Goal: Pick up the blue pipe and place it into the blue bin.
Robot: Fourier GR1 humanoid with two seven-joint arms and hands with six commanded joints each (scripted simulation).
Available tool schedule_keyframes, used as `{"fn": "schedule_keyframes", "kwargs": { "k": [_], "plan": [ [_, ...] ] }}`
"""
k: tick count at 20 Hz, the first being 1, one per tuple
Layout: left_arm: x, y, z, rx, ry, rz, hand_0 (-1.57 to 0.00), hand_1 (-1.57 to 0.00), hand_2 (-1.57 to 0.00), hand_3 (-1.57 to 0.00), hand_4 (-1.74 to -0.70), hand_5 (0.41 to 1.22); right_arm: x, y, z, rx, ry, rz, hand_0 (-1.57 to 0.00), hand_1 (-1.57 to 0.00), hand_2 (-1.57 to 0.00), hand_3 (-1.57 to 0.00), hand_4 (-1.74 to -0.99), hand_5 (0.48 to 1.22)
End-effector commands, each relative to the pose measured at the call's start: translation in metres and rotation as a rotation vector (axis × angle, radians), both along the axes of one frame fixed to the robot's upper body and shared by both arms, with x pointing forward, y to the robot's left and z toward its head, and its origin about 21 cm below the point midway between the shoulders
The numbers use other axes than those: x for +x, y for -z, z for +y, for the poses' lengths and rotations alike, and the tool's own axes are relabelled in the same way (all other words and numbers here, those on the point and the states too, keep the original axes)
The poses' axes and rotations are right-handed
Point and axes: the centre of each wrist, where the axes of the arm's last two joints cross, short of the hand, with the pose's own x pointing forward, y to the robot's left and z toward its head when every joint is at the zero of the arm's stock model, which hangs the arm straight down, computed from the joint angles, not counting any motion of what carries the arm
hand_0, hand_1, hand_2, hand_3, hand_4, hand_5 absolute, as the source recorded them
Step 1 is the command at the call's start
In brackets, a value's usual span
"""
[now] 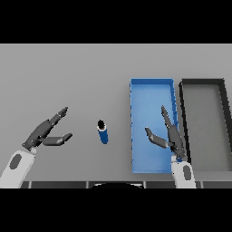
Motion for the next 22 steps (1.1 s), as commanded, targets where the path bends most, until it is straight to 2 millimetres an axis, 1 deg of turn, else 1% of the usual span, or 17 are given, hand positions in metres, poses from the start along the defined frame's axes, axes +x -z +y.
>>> {"fn": "schedule_keyframes", "kwargs": {
  "k": [1,2,3,4,6,8,9,11,13,14,15,16,18,19,20,21,22],
  "plan": [
    [-0.004,0.006,-0.007,0.008,0.028,0.028,0.00,0.00,0.00,0.00,-1.11,0.534,-0.002,0.000,0.004,0.001,-0.007,-0.004,0.00,0.00,0.00,0.00,-1.201,0.609],
    [-0.009,0.008,-0.013,0.005,0.052,0.047,0.00,0.00,0.00,0.00,-1.12,0.514,-0.001,-0.001,0.006,0.008,-0.007,-0.003,0.00,0.00,0.00,0.00,-1.205,0.611],
    [-0.012,0.010,-0.022,-0.006,0.087,0.048,0.00,0.00,0.00,0.00,-1.14,0.503,-0.001,0.002,0.002,0.006,-0.001,0.003,0.00,0.00,0.00,0.00,-1.208,0.611],
    [-0.013,0.011,-0.026,-0.006,0.114,0.056,0.00,0.00,0.00,0.00,-1.16,0.497,-0.005,0.003,0.003,0.000,-0.004,-0.002,0.00,0.00,0.00,0.00,-1.208,0.612],
    [-0.018,0.017,-0.046,0.005,0.139,0.053,0.00,0.00,0.00,0.00,-1.18,0.484,-0.003,0.002,0.001,-0.011,0.000,0.003,0.00,0.00,0.00,0.00,-1.212,0.613],
    [-0.018,0.021,-0.058,0.020,0.155,0.036,0.00,0.00,0.00,0.00,-1.18,0.469,-0.002,-0.001,0.005,0.005,-0.002,-0.001,0.00,0.00,0.00,0.00,-1.221,0.618],
    [-0.022,0.024,-0.063,0.002,0.169,0.022,0.00,0.00,0.00,0.00,-1.19,0.466,-0.004,0.000,0.008,0.006,-0.008,-0.004,0.00,0.00,0.00,0.00,-1.223,0.619],
    [-0.019,0.032,-0.076,0.013,0.165,0.052,0.00,0.00,0.00,0.00,-1.19,0.463,-0.008,0.001,0.008,0.011,-0.003,-0.002,0.00,0.00,0.00,0.00,-1.228,0.621],
    [-0.016,0.041,-0.088,0.008,0.172,0.067,0.00,0.00,0.00,0.00,-1.20,0.467,-0.006,-0.001,0.006,0.011,0.004,0.002,0.00,0.00,0.00,0.00,-1.231,0.623],
    [-0.010,0.043,-0.092,0.001,0.167,0.080,0.00,0.00,0.00,0.00,-1.21,0.468,-0.008,-0.001,0.005,0.009,0.005,-0.005,0.00,0.00,0.00,0.00,-1.229,0.622],
    [-0.008,0.049,-0.102,0.003,0.169,0.101,0.00,0.00,0.00,0.00,-1.20,0.467,-0.008,-0.002,0.004,0.015,0.006,-0.009,0.00,0.00,0.00,0.00,-1.229,0.621],
    [-0.003,0.051,-0.103,-0.012,0.171,0.108,0.00,0.00,0.00,0.00,-1.19,0.467,-0.010,-0.001,0.005,0.015,-0.003,-0.011,0.00,0.00,0.00,0.00,-1.223,0.618],
    [0.000,0.055,-0.118,-0.031,0.190,0.111,0.00,0.00,0.00,0.00,-1.19,0.469,-0.013,0.000,0.007,0.013,0.006,0.002,0.00,0.00,0.00,0.00,-1.212,0.610],
    [0.003,0.055,-0.120,-0.019,0.198,0.106,0.00,0.00,0.00,0.00,-1.17,0.464,-0.013,0.000,0.003,0.007,0.013,0.009,0.00,0.00,0.00,0.00,-1.208,0.608],
    [0.008,0.059,-0.126,0.011,0.199,0.107,0.00,0.00,0.00,0.00,-1.15,0.459,-0.012,-0.002,0.004,0.014,0.014,0.002,0.00,0.00,0.00,0.00,-1.206,0.606],
    [0.011,0.063,-0.131,0.020,0.207,0.105,0.00,0.00,0.00,0.00,-1.14,0.459,-0.012,-0.001,0.001,0.009,0.017,0.007,0.00,0.00,0.00,0.00,-1.204,0.607],
    [0.012,0.064,-0.131,0.008,0.220,0.097,0.00,0.00,0.00,0.00,-1.13,0.462,-0.009,-0.002,0.000,0.005,0.024,0.012,0.00,0.00,0.00,0.00,-1.201,0.605]
  ]
}}
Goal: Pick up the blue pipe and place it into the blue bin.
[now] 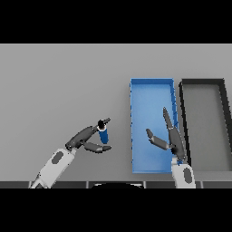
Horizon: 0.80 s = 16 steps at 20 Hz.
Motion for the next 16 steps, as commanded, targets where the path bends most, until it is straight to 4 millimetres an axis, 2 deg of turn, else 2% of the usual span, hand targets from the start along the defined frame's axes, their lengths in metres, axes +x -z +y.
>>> {"fn": "schedule_keyframes", "kwargs": {
  "k": [1,5,6,8,9,10,12,14,16],
  "plan": [
    [0.001,0.002,-0.005,-0.035,0.012,0.006,0.00,0.00,0.00,0.00,-1.15,0.479,-0.001,0.000,0.004,0.006,-0.006,-0.008,0.00,0.00,0.00,0.00,-1.202,0.606],
    [0.006,0.004,-0.022,-0.116,0.013,0.016,0.00,0.00,-0.04,-0.01,-1.24,0.558,-0.003,0.003,-0.001,0.013,0.002,-0.002,0.00,0.00,0.00,0.00,-1.204,0.605],
    [0.006,0.006,-0.025,-0.133,0.001,0.015,0.00,-0.04,-0.11,-0.04,-1.27,0.585,-0.004,0.003,-0.001,0.003,0.006,-0.006,0.00,0.00,0.00,0.00,-1.196,0.603],
    [0.008,0.006,-0.030,-0.141,-0.019,0.022,-0.10,-0.26,-0.36,-0.22,-1.32,0.651,-0.003,0.002,-0.001,0.010,0.005,0.003,0.00,0.00,0.00,0.00,-1.198,0.605],
    [0.006,0.008,-0.035,-0.169,-0.022,0.044,-0.29,-0.46,-0.54,-0.49,-1.34,0.765,0.000,0.002,-0.003,0.012,0.007,0.010,0.00,0.00,0.00,0.00,-1.199,0.605],
    [0.005,0.008,-0.034,-0.183,-0.029,0.047,-0.50,-0.68,-0.73,-0.70,-1.42,0.856,-0.004,0.003,-0.001,0.017,-0.008,0.003,0.00,0.00,0.00,0.00,-1.196,0.604],
    [0.004,0.008,-0.039,-0.171,-0.014,0.041,-0.89,-1.00,-1.03,-1.01,-1.53,0.988,-0.001,0.002,-0.004,0.015,-0.003,0.008,0.00,0.00,0.00,0.00,-1.195,0.604],
    [-0.003,0.012,-0.043,-0.199,0.026,0.004,-1.13,-1.20,-1.23,-1.17,-1.60,1.072,0.001,-0.001,-0.001,0.019,-0.005,0.004,0.00,0.00,0.00,0.00,-1.198,0.604],
    [-0.003,0.012,-0.046,-0.197,0.018,-0.016,-1.29,-1.34,-1.35,-1.27,-1.65,1.125,0.002,-0.001,0.000,0.015,-0.006,-0.007,0.00,0.00,0.00,0.00,-1.191,0.602]
  ]
}}
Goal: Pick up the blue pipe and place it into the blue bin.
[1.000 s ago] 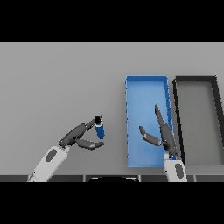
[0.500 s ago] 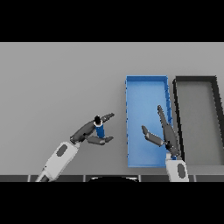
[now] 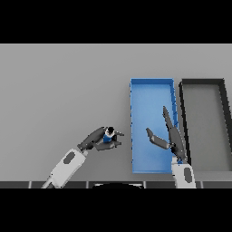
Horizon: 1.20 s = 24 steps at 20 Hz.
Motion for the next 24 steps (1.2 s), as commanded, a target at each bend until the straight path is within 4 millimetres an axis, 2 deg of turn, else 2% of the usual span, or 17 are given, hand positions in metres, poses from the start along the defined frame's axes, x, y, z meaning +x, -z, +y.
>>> {"fn": "schedule_keyframes", "kwargs": {
  "k": [1,2,6,9,13,14,18,21,24],
  "plan": [
    [-0.003,0.001,0.003,-0.001,-0.004,-0.007,-1.35,-1.38,-1.40,-1.32,-1.67,1.144,-0.001,0.002,-0.001,0.006,0.000,0.004,0.00,0.00,0.00,0.00,-1.190,0.600],
    [-0.001,0.001,0.002,-0.003,-0.014,-0.010,-1.39,-1.42,-1.43,-1.35,-1.68,1.160,-0.001,0.000,-0.001,0.005,-0.002,0.001,0.00,0.00,0.00,0.00,-1.192,0.602],
    [-0.002,-0.023,-0.011,-0.093,-0.025,-0.080,-1.50,-1.51,-1.51,-1.44,-1.72,1.196,-0.003,0.003,-0.001,-0.006,0.002,-0.001,0.00,0.00,0.00,0.00,-1.187,0.605],
    [0.004,-0.048,-0.023,-0.148,0.005,-0.116,-1.53,-1.54,-1.54,-1.46,-1.73,1.208,-0.003,0.005,-0.002,-0.023,0.008,0.000,0.00,0.00,0.00,0.00,-1.172,0.603],
    [-0.002,-0.063,-0.021,-0.119,0.038,-0.127,-1.56,-1.56,-1.56,-1.49,-1.74,1.216,-0.003,0.006,-0.007,-0.025,0.016,-0.010,0.00,0.00,0.00,0.00,-1.144,0.601],
    [-0.001,-0.066,-0.026,-0.114,0.039,-0.129,-1.56,-1.56,-1.56,-1.49,-1.74,1.217,-0.003,0.005,-0.008,-0.028,0.012,-0.020,0.00,0.00,0.00,0.00,-1.141,0.603],
    [-0.004,-0.071,-0.029,-0.085,0.043,-0.120,-1.57,-1.57,-1.57,-1.50,-1.74,1.219,-0.005,0.004,-0.011,-0.030,-0.003,-0.016,0.00,0.00,0.00,0.00,-1.127,0.605],
    [-0.002,-0.067,-0.029,-0.060,0.036,-0.109,-1.57,-1.57,-1.57,-1.50,-1.74,1.219,-0.002,0.004,-0.012,-0.031,-0.006,-0.006,0.00,0.00,0.00,0.00,-1.178,0.605],
    [-0.003,-0.068,-0.029,-0.059,0.045,-0.117,-1.57,-1.57,-1.57,-1.50,-1.74,1.220,0.002,0.000,-0.012,0.003,-0.040,-0.038,0.00,0.00,0.00,0.00,-1.186,0.615]
  ]
}}
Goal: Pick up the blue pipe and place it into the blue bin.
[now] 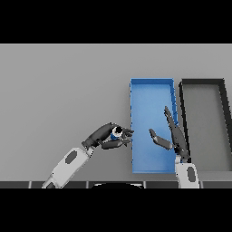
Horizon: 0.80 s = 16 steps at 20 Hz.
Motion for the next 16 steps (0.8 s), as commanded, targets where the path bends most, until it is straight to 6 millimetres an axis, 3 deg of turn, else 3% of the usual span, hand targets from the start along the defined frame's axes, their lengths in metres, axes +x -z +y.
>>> {"fn": "schedule_keyframes", "kwargs": {
  "k": [1,3,6,8,12,16],
  "plan": [
    [0.000,-0.001,-0.002,0.007,-0.003,-0.003,-1.57,-1.57,-1.57,-1.50,-1.74,1.220,0.000,-0.004,-0.002,0.047,-0.041,-0.027,0.00,0.00,0.00,0.00,-1.196,0.622],
    [-0.001,-0.002,0.001,0.002,0.007,-0.001,-1.57,-1.57,-1.57,-1.50,-1.74,1.220,0.004,-0.024,-0.013,0.154,-0.171,-0.053,0.00,0.00,0.00,0.00,-1.212,0.589],
    [-0.001,-0.002,-0.001,0.006,0.015,0.004,-1.57,-1.57,-1.57,-1.49,-1.74,1.221,0.009,-0.066,-0.016,0.157,-0.365,-0.057,0.00,0.00,0.00,0.00,-1.282,0.537],
    [-0.002,-0.006,-0.001,-0.001,0.011,-0.006,-1.57,-1.57,-1.57,-1.49,-1.74,1.221,0.012,-0.086,-0.007,0.110,-0.484,-0.021,0.00,0.00,0.00,0.00,-1.314,0.500],
    [-0.001,-0.003,-0.004,0.012,0.009,-0.009,-1.57,-1.57,-1.57,-1.49,-1.74,1.221,0.019,-0.116,0.019,0.040,-0.660,-0.009,0.00,0.00,0.00,0.00,-1.309,0.503],
    [0.004,-0.005,-0.001,0.015,0.011,-0.011,-1.57,-1.57,-1.57,-1.49,-1.74,1.221,0.035,-0.128,0.048,-0.062,-0.777,-0.031,0.00,0.00,0.00,0.00,-1.294,0.523]
  ]
}}
